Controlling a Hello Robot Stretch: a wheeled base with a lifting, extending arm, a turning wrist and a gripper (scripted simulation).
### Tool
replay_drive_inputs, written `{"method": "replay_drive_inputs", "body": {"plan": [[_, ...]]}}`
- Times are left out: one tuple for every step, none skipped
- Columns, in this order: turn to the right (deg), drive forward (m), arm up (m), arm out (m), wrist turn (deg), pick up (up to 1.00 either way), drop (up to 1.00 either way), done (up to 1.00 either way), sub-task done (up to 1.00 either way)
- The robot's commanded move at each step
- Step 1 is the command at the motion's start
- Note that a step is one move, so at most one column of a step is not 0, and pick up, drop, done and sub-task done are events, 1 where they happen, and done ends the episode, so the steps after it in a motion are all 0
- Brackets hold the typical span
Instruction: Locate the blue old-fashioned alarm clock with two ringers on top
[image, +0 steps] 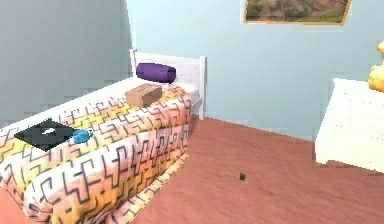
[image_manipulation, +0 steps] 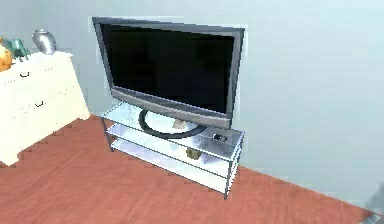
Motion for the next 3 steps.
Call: {"method": "replay_drive_inputs", "body": {"plan": [[-3.0, 0.00, 0.00, 0.00, 0.0, 0.00, 0.00, 0.00, 0.00], [0.0, 0.35, 0.00, 0.00, 0.0, 0.00, 0.00, 0.00, 0.00], [-39.0, 0.00, 0.00, 0.00, 0.0, 0.00, 0.00, 0.00, 0.00]]}}
